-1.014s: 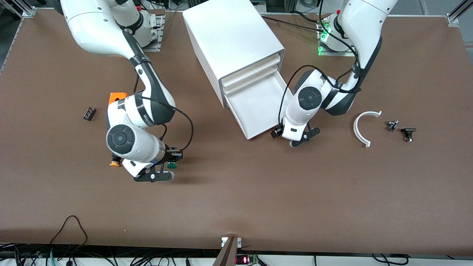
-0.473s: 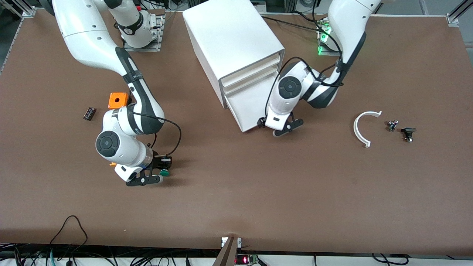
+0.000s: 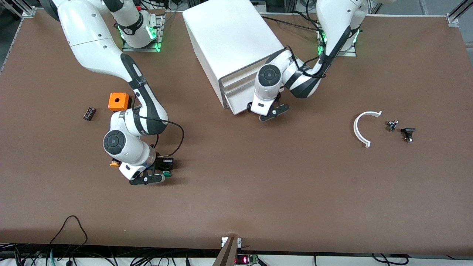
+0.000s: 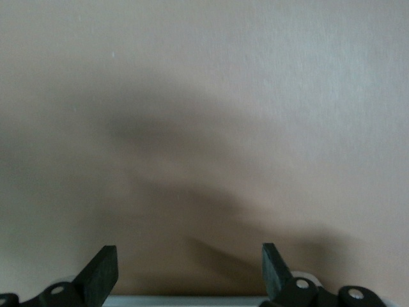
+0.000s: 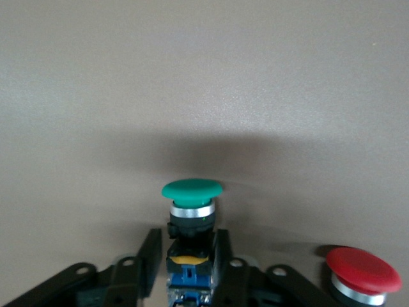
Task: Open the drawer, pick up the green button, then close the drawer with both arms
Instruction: 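Lower the green button beside the red button and open the right gripper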
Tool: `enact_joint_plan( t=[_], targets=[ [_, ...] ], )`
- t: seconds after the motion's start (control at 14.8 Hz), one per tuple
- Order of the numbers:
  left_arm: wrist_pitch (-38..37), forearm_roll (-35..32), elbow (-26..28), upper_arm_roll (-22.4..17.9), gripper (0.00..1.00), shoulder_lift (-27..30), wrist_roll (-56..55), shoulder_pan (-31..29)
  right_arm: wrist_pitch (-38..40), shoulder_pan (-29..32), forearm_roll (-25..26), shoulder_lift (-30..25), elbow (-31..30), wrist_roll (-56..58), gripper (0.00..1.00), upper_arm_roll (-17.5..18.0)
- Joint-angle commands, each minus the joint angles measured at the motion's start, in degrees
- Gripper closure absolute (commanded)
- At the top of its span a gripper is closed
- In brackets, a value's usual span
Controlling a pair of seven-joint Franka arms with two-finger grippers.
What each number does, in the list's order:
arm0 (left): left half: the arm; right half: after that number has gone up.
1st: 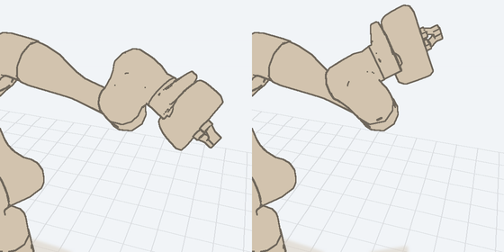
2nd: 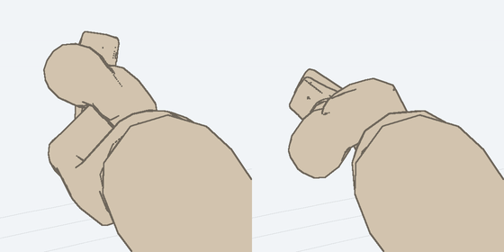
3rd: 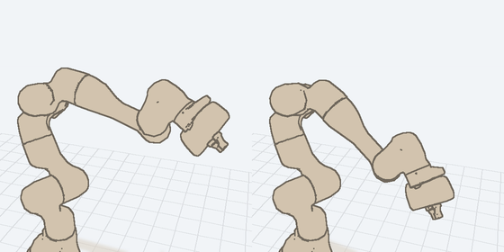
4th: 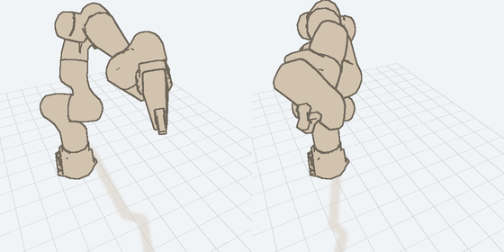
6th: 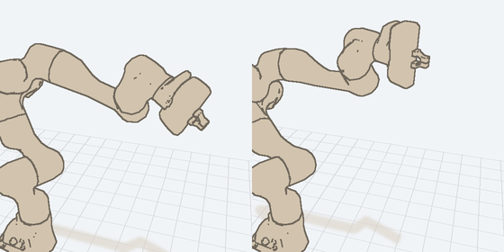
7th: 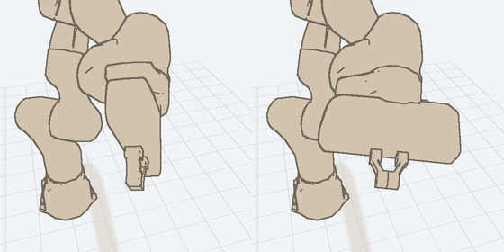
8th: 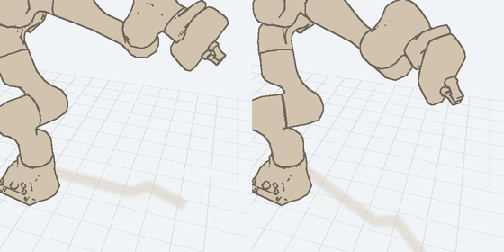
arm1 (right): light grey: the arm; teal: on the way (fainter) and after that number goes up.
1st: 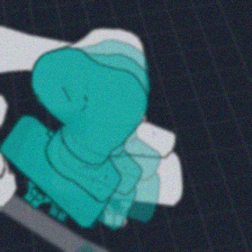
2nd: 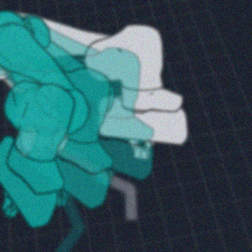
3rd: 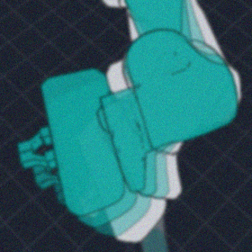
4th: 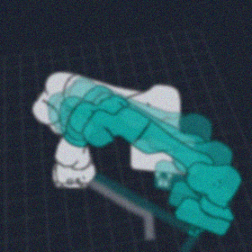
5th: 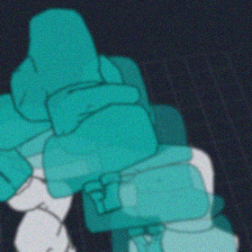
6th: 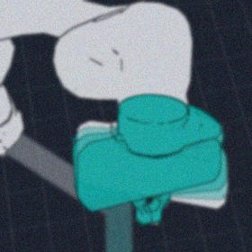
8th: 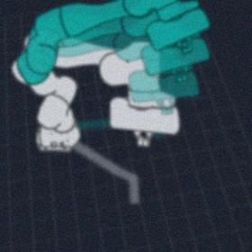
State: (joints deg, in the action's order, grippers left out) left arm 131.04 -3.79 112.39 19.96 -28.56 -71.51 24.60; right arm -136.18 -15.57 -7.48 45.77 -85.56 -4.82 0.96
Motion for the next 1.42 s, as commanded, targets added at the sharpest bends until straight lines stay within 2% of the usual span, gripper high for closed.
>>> enact_joint_plan(
  t=[0.0,0.2,0.34,0.61,1.01,1.22,1.35],
  targets=[
    [-1.4,-1.4,1.1,2.1,0.01,1.8,-1.3,-0.5,0.9,0.6,-1.0,-2.0,-0.4,-0.4,0.0,0.5],
    [-1.9,-0.4,1.1,3.8,0.01,1.5,-1.0,-1.3,6.4,1.0,-0.8,-5.2,1.2,-2.5,0.0,0.4],
    [-2.1,0.3,1.1,4.7,0.01,1.3,-0.4,-1.7,6.8,2.1,-0.1,-7.4,0.7,-1.5,0.0,0.4],
    [-2.2,1.9,1.2,6.6,0.01,1.0,-0.2,-1.8,13.2,4.9,-0.1,-12.9,0.0,-0.8,0.0,0.3],
    [-2.3,3.4,1.1,7.2,0.01,0.7,-0.2,-1.8,14.9,5.9,0.8,-23.2,-6.6,3.2,0.0,-3.5],
    [-5.6,3.3,-0.2,7.2,0.01,1.2,4.1,-3.6,19.9,5.9,4.3,-28.9,-8.3,2.7,0.0,-4.8],
    [-9.6,3.3,-3.2,7.2,0.01,1.5,7.4,-6.0,22.2,5.9,6.4,-32.3,-9.5,2.4,0.0,-5.4]
  ],
)
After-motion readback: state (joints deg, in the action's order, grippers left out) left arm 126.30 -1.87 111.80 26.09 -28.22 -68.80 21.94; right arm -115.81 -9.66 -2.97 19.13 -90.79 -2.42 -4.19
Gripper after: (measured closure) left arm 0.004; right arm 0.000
